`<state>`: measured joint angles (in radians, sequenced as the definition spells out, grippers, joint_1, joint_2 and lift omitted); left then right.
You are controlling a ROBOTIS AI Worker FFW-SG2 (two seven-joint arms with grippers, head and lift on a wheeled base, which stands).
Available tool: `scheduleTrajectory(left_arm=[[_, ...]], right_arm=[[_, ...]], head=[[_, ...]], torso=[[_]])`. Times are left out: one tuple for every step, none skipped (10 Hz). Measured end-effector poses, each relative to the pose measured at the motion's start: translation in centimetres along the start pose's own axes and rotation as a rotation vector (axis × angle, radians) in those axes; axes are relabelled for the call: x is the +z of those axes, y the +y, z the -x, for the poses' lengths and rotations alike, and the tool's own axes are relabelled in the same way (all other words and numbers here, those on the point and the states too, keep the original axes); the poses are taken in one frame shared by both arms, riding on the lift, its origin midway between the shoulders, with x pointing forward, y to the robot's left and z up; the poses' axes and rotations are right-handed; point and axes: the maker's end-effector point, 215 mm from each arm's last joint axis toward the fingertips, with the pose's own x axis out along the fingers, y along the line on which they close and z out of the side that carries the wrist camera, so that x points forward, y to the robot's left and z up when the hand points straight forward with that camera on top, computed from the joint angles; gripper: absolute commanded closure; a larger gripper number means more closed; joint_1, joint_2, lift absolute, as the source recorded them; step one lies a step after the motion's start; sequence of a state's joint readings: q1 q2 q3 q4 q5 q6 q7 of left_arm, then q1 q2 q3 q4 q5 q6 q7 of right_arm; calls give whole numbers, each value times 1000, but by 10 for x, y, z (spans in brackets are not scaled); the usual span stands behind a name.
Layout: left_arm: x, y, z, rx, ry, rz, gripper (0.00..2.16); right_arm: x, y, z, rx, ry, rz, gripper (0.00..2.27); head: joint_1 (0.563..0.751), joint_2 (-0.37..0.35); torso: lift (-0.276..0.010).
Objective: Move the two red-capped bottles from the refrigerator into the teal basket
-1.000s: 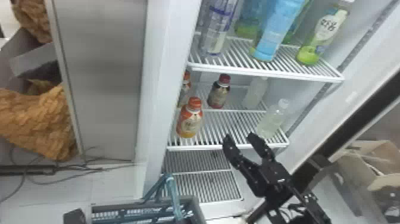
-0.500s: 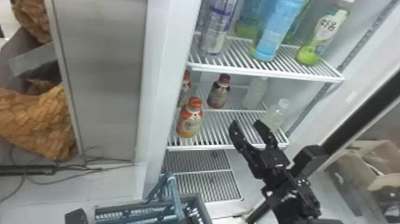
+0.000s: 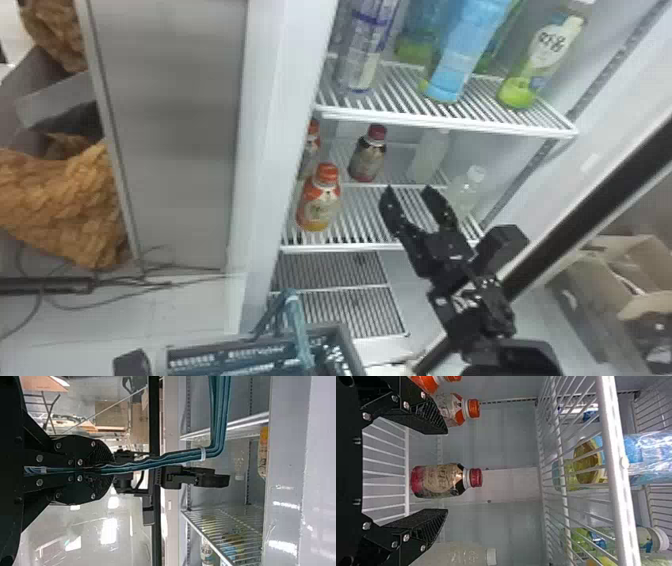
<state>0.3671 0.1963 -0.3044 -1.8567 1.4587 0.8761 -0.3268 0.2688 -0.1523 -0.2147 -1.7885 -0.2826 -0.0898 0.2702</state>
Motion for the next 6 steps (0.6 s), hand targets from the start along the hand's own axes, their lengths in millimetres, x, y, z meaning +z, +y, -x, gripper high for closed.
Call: scheduleTrajectory(left_arm=[[-1, -1, -1, -4, 4, 0, 1099], [-2, -2, -2, -6, 9, 0, 1099], [-3, -3, -4, -8, 12, -1, 1099], [-2, -4, -4, -10, 14, -3, 1099], [-2, -5, -5, -11, 15, -4, 1099], [-2, -5, -5, -13, 17, -3, 1099]], right_arm=[[-3, -5, -10, -7, 0, 5, 251], [-3, -10, -20, -20, -2, 18, 171], [-3, -13, -29, -29, -5, 30, 113], [-5, -12, -38, -30, -2, 31, 99], [-8, -7, -47, -23, 2, 28, 98], [-11, -3, -55, -16, 7, 29, 98]], head=[[695, -350], [695, -350], [695, -350], [695, -350], [695, -350], [695, -350]], torso=[[-228], [-228], [-228], [-228], [-228], [-228]])
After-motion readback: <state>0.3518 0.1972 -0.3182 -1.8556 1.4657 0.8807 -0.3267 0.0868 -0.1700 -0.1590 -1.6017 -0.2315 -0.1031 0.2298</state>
